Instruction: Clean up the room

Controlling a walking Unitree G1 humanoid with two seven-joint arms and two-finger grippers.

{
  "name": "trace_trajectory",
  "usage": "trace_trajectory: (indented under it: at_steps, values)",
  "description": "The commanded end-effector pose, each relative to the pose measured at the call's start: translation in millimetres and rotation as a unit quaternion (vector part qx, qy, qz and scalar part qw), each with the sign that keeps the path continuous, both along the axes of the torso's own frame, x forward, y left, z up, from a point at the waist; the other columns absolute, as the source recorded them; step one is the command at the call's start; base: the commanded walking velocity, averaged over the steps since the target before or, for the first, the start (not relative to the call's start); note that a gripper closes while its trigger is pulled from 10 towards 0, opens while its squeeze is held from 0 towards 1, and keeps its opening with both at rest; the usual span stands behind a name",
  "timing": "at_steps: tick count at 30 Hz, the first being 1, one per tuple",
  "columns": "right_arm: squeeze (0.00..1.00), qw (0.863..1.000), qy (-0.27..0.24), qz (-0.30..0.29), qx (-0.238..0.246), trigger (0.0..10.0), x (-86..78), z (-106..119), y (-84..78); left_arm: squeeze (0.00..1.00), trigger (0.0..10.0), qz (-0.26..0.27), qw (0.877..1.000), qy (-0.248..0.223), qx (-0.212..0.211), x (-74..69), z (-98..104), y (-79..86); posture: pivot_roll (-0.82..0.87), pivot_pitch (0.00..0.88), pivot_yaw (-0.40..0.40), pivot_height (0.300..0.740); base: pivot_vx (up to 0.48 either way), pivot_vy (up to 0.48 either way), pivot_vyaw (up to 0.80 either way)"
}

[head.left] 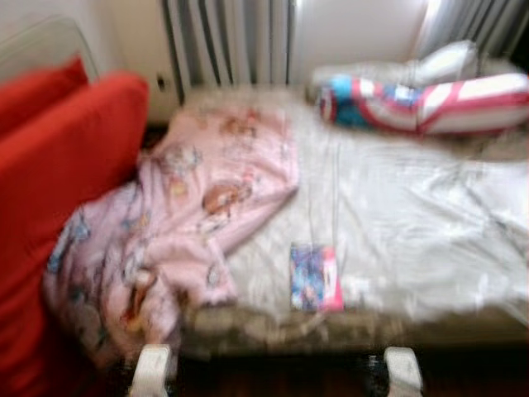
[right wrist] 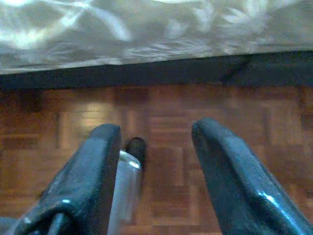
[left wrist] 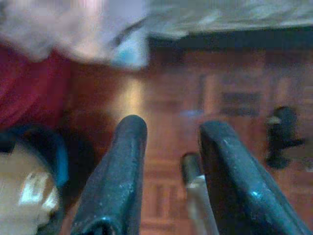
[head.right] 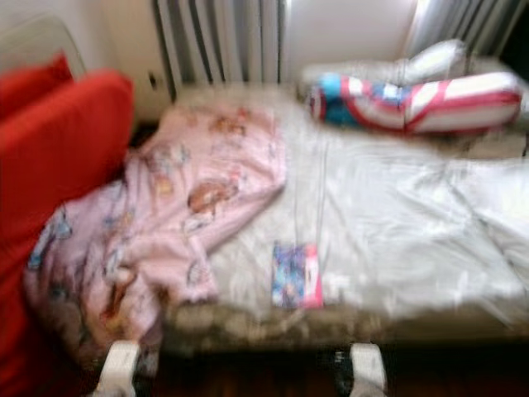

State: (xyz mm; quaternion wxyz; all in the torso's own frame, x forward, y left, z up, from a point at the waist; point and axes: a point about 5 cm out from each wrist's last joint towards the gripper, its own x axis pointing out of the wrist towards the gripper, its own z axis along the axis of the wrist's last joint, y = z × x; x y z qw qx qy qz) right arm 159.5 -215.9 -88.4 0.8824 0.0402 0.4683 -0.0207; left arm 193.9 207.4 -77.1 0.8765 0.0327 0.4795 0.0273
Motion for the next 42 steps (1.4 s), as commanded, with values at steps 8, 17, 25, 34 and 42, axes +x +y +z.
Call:
trace_trajectory:
  at_steps: [8, 17, 25, 34, 42]
  values:
    - [0.0, 1.0, -0.007, -0.014, 0.006, 10.0, 2.3, 0, 2.5, 0.0, 10.0, 0.002, 1.0, 0.0, 0.0, -1.4, 0, 2.0, -0.07, 0.0, -0.012, 0.74, 0.361, 0.0, 0.35]
    - [0.0, 0.998, -0.037, -0.048, 0.011, 10.0, 4.0, 3, 1.3, 0.0, 10.0, 0.001, 0.999, -0.033, 0.007, 3.0, 3, 2.6, -0.07, 0.0, -0.009, 0.74, 0.068, 0.0, 0.0]
    - [0.0, 0.991, -0.106, -0.075, 0.017, 10.0, 12.1, 10, 0.1, 0.0, 10.0, 0.029, 0.992, -0.121, 0.003, 13.7, 13, 4.4, -0.08, 0.0, -0.007, 0.74, 0.0, 0.0, 0.0]
    - [0.0, 0.984, -0.167, -0.061, -0.001, 10.0, 19.9, 20, -1.3, 0.0, 10.0, 0.017, 0.984, -0.175, -0.011, 20.9, 21, 2.6, -0.08, 0.0, -0.002, 0.74, 0.0, 0.0, 0.0]
    - [0.0, 0.978, -0.201, -0.058, -0.007, 10.0, 23.0, 25, -1.4, 0.0, 10.0, 0.028, 0.979, -0.202, -0.021, 22.8, 25, 3.3, -0.08, 0.0, 0.005, 0.74, 0.0, 0.0, 0.0]
